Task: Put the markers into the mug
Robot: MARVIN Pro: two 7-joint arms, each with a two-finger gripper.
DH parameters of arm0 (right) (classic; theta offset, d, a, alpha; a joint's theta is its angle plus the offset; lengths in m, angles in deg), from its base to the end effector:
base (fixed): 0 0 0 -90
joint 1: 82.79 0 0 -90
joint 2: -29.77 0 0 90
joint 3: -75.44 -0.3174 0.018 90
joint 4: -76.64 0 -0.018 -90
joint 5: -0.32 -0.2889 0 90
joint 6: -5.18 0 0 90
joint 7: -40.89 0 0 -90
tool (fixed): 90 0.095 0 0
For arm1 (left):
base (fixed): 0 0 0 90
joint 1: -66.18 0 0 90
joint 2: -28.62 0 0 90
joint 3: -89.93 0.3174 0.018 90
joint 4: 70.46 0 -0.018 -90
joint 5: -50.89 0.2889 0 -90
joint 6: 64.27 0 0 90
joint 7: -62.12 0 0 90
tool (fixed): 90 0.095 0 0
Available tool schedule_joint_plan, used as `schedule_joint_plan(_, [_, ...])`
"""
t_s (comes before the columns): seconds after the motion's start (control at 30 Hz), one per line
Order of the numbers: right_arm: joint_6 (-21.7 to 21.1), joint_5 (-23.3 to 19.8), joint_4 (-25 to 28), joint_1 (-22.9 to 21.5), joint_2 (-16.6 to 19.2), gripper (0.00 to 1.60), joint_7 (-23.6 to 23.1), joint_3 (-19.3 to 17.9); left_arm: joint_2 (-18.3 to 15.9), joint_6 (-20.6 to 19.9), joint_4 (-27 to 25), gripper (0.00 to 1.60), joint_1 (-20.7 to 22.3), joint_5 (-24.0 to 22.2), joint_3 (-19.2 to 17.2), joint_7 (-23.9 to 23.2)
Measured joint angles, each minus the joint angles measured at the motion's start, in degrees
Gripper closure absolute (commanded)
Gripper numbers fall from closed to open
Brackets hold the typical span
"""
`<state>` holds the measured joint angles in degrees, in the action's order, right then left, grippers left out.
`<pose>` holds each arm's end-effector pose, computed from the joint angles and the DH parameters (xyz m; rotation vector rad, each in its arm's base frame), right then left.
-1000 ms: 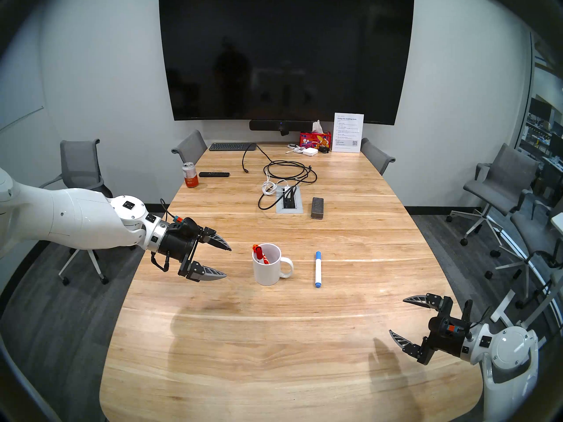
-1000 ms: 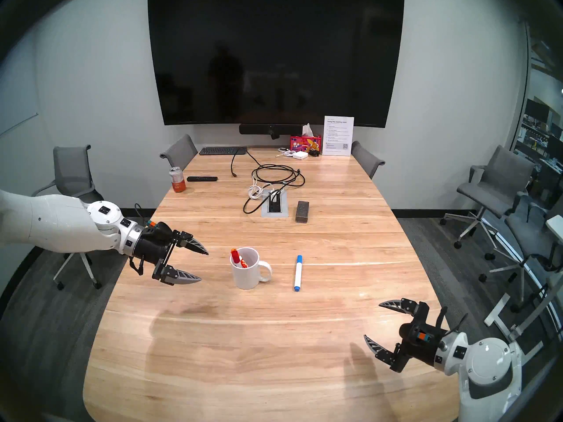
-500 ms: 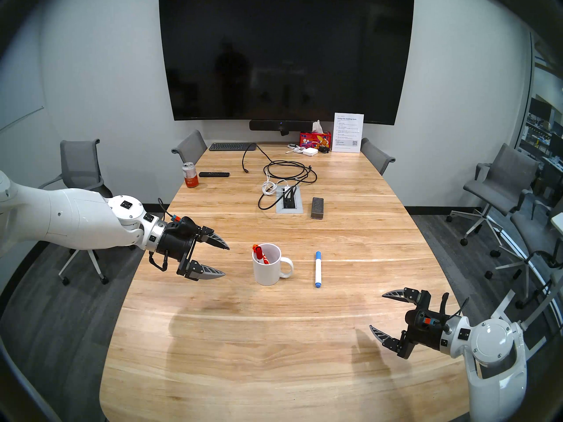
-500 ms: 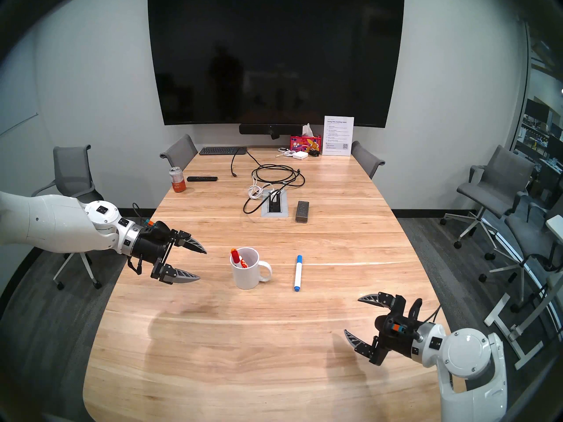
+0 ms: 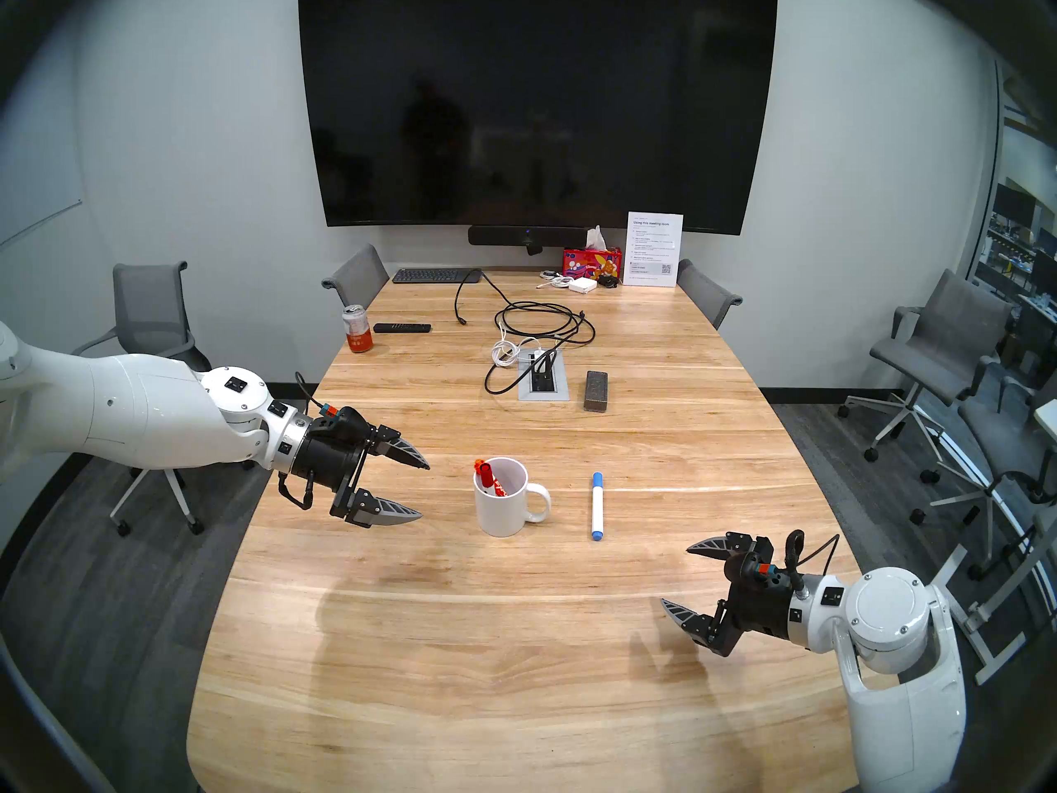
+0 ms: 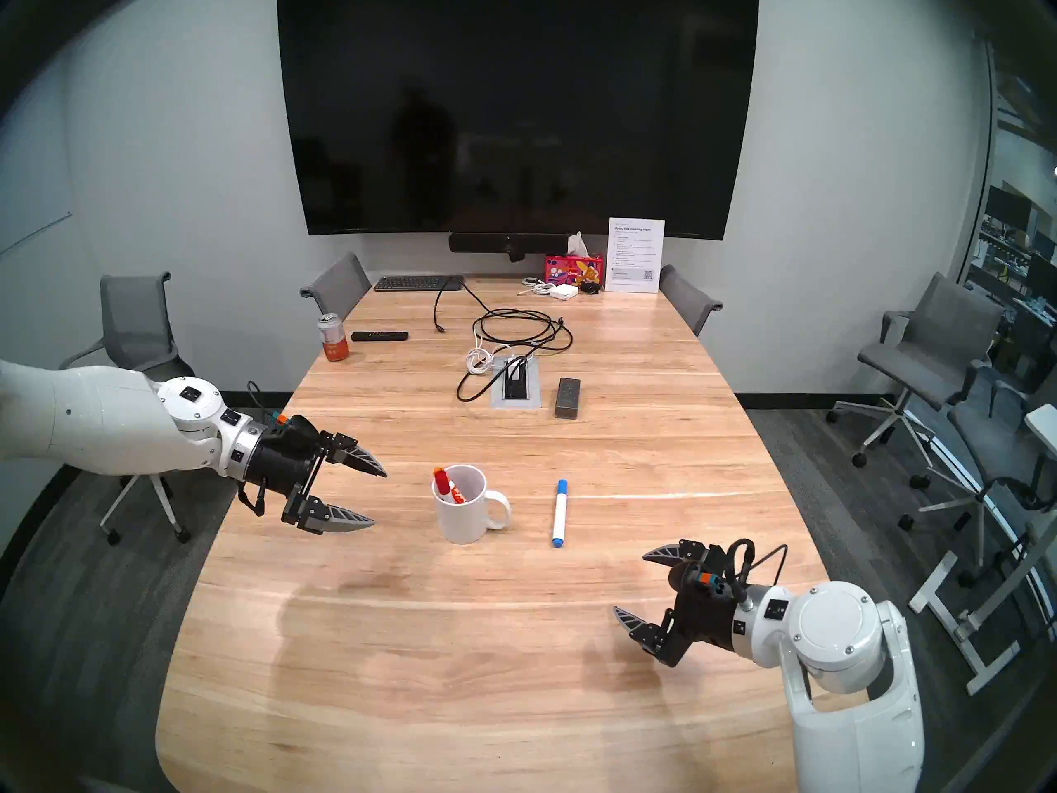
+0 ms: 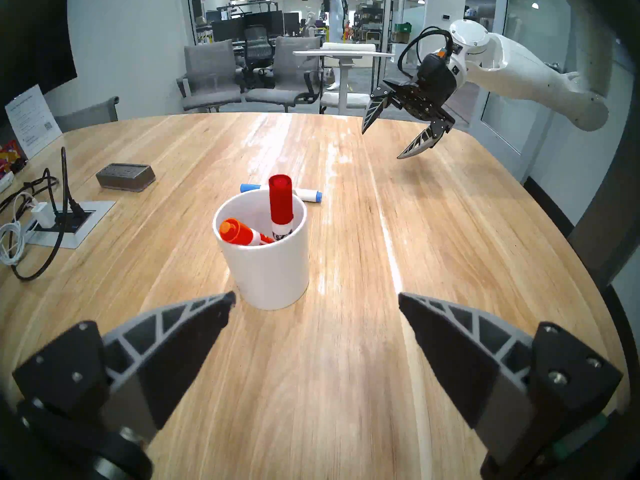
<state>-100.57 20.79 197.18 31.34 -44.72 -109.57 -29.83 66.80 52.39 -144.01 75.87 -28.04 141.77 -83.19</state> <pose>0.2368 -0.0703 -0.3102 -2.3082 -1.3297 -1.3448 0.4386 0.1353 -0.2062 1.6688 -1.5432 0.9636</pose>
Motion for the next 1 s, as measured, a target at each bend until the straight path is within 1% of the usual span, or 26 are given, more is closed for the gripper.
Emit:
schedule_joint_plan(0.17, [-4.74, 1.51, -1.09, -2.38, -0.28, 0.0, -0.1, 1.73, -0.01, 0.0, 0.02, 0.0, 0.0, 0.0, -0.01, -0.05])
schedule_joint_plan(0.27, [-6.8, 2.87, -1.75, -3.7, -0.43, 0.0, 0.24, 2.94, -0.01, 0.01, 0.03, 0.0, 0.0, 0.01, -0.01, -0.07])
schedule_joint_plan(0.67, [-11.3, 7.32, -4.45, -8.01, -1.67, 0.0, 2.64, 8.27, 0.0, 0.02, 0.06, 0.0, 0.0, 0.01, -0.03, -0.14])
schedule_joint_plan(0.77, [-12.71, 8.84, -6.61, -9.57, -2.38, 0.0, 3.77, 10.33, 0.01, 0.02, 0.07, 0.0, 0.0, 0.01, -0.04, -0.15])
schedule_joint_plan(1.0, [-14.82, 11.17, -9.8, -12.35, -3.92, 0.0, 5.98, 13.21, 0.03, 0.02, 0.07, 0.0, 0.0, 0.01, -0.04, -0.16])
